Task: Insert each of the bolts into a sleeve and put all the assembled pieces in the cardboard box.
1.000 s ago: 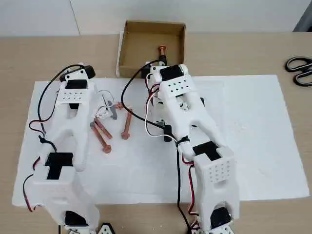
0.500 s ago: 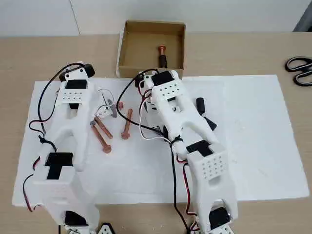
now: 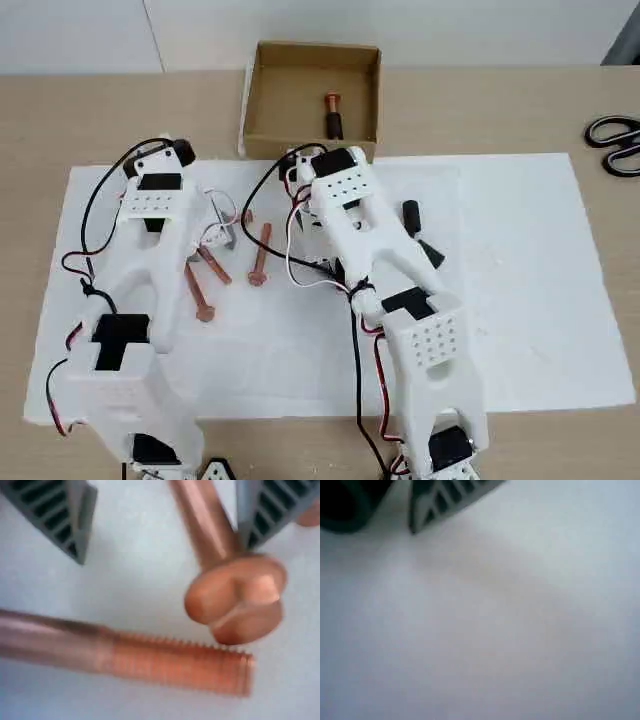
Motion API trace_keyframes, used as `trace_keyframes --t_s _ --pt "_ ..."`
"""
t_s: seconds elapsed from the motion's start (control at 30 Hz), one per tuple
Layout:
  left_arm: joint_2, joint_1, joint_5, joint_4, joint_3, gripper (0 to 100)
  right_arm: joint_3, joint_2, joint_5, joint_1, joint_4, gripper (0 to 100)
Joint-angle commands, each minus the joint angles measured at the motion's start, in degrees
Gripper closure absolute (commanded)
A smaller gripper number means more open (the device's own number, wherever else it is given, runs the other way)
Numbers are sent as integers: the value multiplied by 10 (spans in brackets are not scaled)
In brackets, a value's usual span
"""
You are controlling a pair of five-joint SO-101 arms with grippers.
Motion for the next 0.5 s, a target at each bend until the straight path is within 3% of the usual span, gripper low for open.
trace_keyframes --t_s 0.0,0.3,0.47 --pt "-4 3 5 -6 1 818 0 -1 -1 -6 -12 838" --pt "-4 8 6 -18 2 834 0 -1 0 -6 -11 991" --pt "-4 40 6 -18 2 881 0 -3 1 -5 -11 995"
